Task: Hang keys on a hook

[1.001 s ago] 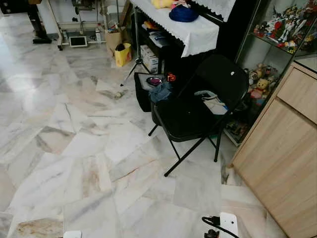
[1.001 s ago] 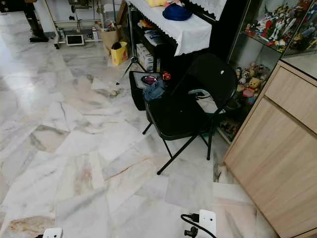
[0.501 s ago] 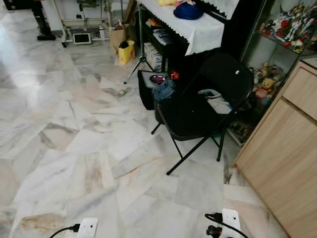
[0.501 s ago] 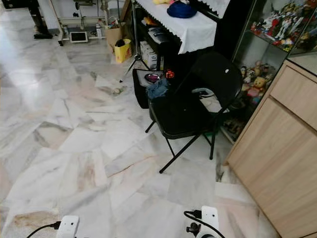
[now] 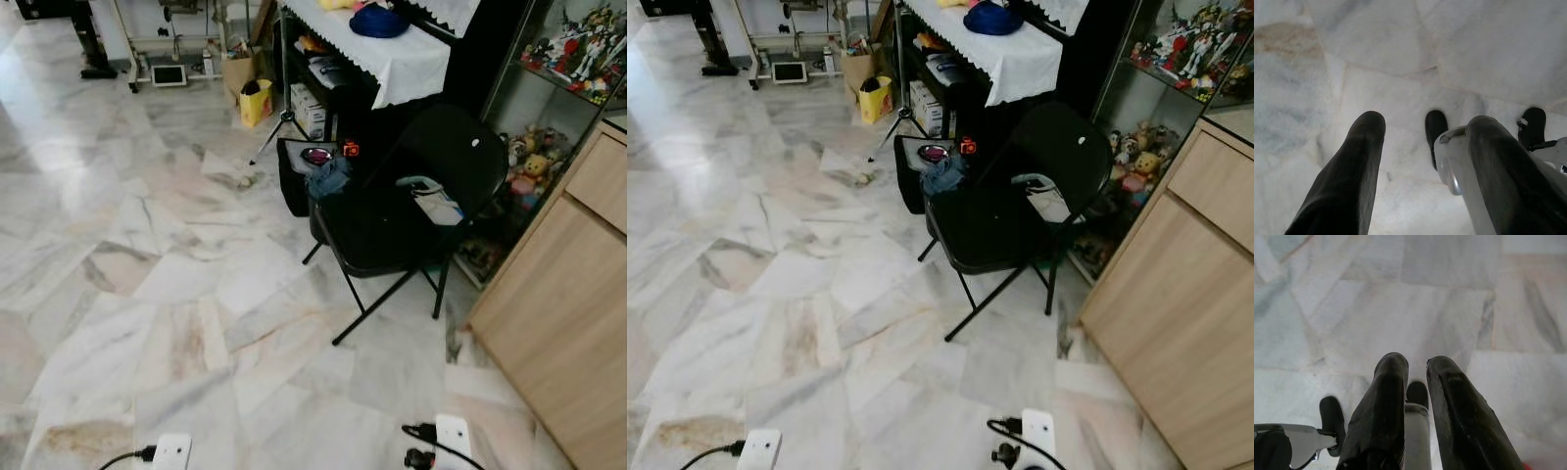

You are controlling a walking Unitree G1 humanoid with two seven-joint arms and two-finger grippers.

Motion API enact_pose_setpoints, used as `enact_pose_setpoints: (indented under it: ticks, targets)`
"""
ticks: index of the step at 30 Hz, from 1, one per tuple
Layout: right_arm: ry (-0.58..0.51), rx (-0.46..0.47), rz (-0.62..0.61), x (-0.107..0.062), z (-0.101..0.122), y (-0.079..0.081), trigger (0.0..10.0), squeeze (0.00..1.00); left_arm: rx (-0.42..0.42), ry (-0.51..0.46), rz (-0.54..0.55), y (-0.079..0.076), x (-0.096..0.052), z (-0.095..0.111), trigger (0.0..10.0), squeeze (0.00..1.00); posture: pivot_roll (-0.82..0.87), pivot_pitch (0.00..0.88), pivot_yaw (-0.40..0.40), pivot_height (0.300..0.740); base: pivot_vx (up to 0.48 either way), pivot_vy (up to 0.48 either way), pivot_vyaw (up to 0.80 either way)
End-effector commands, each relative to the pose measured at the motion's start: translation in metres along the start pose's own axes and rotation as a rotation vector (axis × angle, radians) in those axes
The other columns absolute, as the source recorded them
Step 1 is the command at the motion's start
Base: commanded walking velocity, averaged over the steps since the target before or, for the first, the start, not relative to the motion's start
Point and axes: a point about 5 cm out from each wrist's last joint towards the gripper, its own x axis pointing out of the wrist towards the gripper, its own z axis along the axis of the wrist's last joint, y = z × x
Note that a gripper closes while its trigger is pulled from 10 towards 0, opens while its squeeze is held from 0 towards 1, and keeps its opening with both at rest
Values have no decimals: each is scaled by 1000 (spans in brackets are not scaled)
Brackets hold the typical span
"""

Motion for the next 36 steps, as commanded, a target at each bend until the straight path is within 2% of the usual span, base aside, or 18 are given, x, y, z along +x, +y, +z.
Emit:
enact_pose_setpoints:
  ticks: [1, 7, 13, 14, 16, 20, 36]
  targets:
    - [29, 3, -18, -2, -7, -4, 10000, 0, 12, 20, 1, 0, 0, -4, 10000, 0, 84, 0, -64, 740, 0, 0, -700]
    - [27, 15, -7, -1, -7, -4, 10000, 0, -12, 14, 3, -1, 0, -4, 10000, 0, 85, 0, -68, 740, 0, 0, -700]
    - [31, 11, -5, -2, -7, -4, 10000, 0, -2, 13, 7, -1, 0, -4, 10000, 0, 80, 0, -65, 740, 0, 0, -712]
    - [32, 8, -6, -2, -7, -5, 10000, 0, 31, 10, 15, -1, 0, -3, 10000, 0, 80, 0, -65, 740, 0, 0, -712]
    - [33, 6, -7, -2, -8, -5, 10000, 0, 40, 7, 19, -1, 0, -3, 10000, 0, 75, 0, -62, 740, 0, 0, -719]
    - [37, 2, -8, -2, -9, -5, 10000, 0, 32, 8, 21, -1, 0, -3, 10000, 0, 75, 0, -62, 740, 0, -433, -714]
    - [44, -12, -11, -3, -10, -9, 10000, 0, 30, -3, 28, -6, 1, 0, 10000, 0, 71, 0, -76, 740, 0, 0, -715]
